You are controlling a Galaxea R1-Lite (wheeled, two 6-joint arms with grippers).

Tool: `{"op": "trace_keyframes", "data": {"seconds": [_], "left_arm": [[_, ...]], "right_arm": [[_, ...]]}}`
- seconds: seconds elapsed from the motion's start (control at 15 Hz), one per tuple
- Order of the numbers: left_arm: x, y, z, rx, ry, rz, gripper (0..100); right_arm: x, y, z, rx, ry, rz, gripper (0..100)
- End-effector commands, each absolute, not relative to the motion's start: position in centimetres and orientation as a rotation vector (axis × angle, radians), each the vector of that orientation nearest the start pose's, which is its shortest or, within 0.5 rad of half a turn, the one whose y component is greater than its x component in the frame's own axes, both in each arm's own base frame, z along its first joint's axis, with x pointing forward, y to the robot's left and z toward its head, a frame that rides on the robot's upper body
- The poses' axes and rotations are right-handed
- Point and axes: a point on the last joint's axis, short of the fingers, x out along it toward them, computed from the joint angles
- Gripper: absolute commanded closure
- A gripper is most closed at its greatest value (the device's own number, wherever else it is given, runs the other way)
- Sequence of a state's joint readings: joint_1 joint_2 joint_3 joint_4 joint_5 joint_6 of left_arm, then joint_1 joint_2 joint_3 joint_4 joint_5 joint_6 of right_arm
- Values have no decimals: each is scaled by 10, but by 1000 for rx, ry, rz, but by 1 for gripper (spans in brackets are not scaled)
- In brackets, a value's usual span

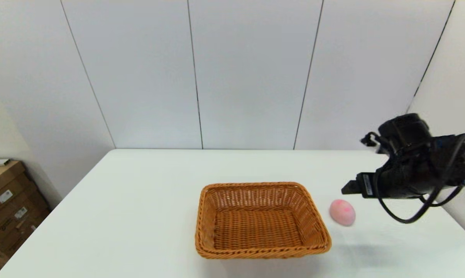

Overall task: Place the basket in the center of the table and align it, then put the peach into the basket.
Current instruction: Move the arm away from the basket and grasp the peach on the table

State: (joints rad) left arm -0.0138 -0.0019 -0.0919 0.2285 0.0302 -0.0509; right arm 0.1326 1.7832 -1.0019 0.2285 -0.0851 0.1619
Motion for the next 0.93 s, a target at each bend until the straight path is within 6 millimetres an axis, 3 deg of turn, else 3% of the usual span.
{"op": "trace_keyframes", "data": {"seconds": [0.07,0.4,0.47,0.73,0.93], "left_arm": [[-32,1,77,-49,136,20,0],[-32,1,77,-49,136,20,0],[-32,1,77,-49,136,20,0],[-32,1,77,-49,136,22,0],[-32,1,77,-49,136,22,0]], "right_arm": [[315,41,77,19,1184,-60,0],[336,40,52,45,1160,-77,0],[341,40,49,47,1160,-77,100],[354,42,34,64,1176,-89,100],[356,43,36,66,1166,-87,100]]}}
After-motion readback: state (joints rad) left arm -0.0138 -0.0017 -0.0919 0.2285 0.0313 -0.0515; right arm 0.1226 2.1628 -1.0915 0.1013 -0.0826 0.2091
